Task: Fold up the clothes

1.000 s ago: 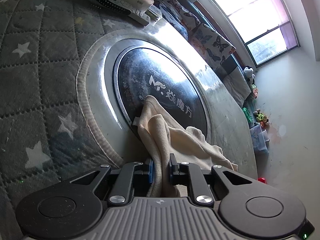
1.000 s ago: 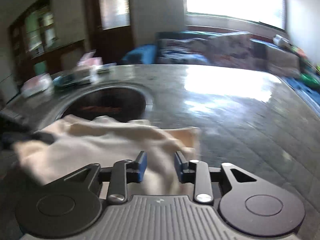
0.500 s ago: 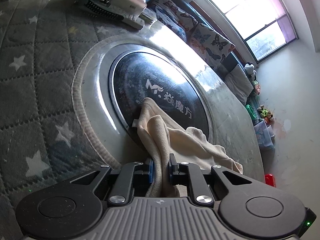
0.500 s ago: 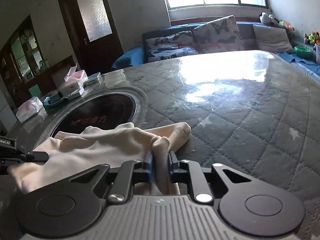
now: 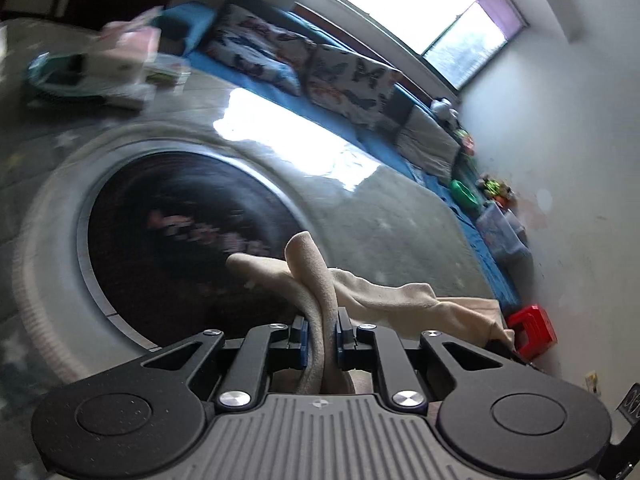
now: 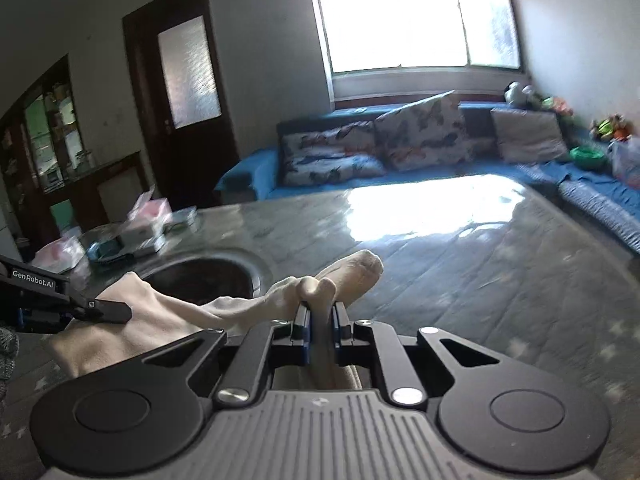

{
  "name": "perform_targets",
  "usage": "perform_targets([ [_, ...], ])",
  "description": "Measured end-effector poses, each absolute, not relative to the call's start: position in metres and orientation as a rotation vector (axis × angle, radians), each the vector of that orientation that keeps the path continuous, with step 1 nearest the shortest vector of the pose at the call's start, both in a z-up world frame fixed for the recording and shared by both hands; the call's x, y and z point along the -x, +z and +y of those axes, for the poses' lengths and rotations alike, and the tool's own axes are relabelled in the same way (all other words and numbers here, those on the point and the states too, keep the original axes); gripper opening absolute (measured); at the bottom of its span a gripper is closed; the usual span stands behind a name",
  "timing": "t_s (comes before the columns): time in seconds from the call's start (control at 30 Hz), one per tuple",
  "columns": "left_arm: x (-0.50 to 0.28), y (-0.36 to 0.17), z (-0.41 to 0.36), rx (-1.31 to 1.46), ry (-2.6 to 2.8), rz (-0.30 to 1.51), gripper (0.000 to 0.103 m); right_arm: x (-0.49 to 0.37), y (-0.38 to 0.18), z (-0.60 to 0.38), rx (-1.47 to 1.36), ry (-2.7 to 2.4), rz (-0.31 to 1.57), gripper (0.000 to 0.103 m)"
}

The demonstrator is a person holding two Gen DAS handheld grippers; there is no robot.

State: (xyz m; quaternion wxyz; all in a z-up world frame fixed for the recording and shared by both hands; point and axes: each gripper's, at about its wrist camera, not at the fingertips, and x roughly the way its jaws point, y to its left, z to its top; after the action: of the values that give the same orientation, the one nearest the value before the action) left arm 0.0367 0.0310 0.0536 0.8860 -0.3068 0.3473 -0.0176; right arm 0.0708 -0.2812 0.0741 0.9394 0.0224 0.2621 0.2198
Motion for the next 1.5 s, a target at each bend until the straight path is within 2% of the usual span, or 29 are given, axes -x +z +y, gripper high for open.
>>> perform_targets([
  [0.5,-0.109,0.061,-0.067,0.502,-0.154,0.752,0.013,-0.095,0.098,-0.348,-0.011,0.231,0.465,0.009],
  [0.7,-0.125,0.051,-0.088,0.467,-0.173,0.782,0.013,-0.107,0.082,-0.366,-0.025,0.173,0.499,0.009],
  [1.0,-0.131,0.014,-0.086,0.444,-0.167,0.93,0.014,-0.115,0.045,-0.374,0.013,0.117,0.612,0.009],
  [1.2,-0.124,0.014,-0.081,0.402,-0.204,0.942,0.014,-0.113,0.027,-0.375,0.04,0.085,0.682,0.01],
  [1.33,-0.12,0.018,-0.08,0.361,-0.193,0.929,0.022,-0.11,0.022,-0.371,0.06,0.052,0.687,0.016],
  [1.43,-0.122,0.02,-0.077,0.359,-0.193,0.924,0.026,-0.108,0.029,-0.372,0.049,0.049,0.66,0.016],
  [1.5,-0.122,0.022,-0.076,0.35,-0.182,0.917,0.034,-0.109,0.033,-0.37,0.043,0.065,0.651,0.017],
])
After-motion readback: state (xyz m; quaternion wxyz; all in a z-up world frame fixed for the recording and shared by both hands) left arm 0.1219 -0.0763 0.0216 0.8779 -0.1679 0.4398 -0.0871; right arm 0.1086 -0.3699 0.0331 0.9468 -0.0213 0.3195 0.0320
